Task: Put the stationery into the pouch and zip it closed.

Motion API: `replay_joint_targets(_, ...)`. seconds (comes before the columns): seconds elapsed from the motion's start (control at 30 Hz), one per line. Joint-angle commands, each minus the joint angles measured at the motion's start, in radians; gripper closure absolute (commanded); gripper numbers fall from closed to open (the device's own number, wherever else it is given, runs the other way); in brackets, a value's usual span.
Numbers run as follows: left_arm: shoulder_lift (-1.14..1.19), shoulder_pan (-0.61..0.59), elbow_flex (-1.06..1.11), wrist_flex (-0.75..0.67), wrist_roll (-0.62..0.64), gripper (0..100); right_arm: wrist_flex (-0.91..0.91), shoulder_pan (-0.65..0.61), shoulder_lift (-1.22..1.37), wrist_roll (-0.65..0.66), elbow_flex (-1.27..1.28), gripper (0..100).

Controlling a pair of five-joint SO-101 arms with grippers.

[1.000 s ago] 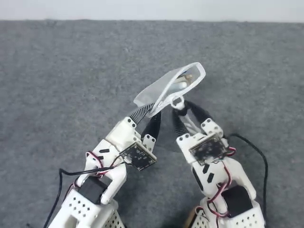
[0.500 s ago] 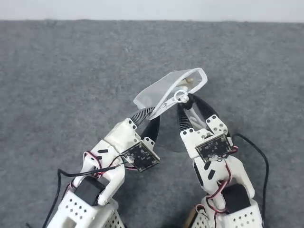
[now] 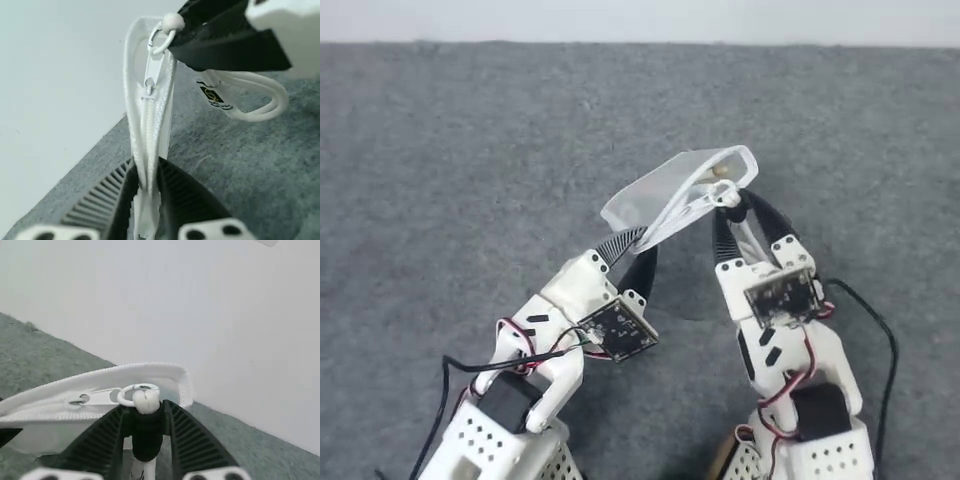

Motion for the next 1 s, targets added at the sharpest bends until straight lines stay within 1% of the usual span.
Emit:
replay_joint_targets(0.0,-0.003,-0.012,-0.027,0.032,-0.008,99,-0.033,0.074,0.117,-0.011,-0.114,99.1)
replay_joint_targets(0.17,-0.003,-0.012,-0.027,0.032,-0.006,99,-0.116,0.107,0.203,-0.011,-0.115,99.1)
replay_joint_targets(0.53,-0.003,-0.012,-0.025,0.034,-0.006,99,-0.124,0.162,0.228,-0.014,-0.137,99.1)
replay_joint_targets(0.7,-0.003,-0.012,-0.025,0.034,-0.006,99,-0.131,0.206,0.229,-0.054,-0.143,99.1)
replay_joint_targets(0.97,-0.003,-0.012,-0.025,0.034,-0.005,99,-0.150,0.219,0.229,-0.054,-0.137,99.1)
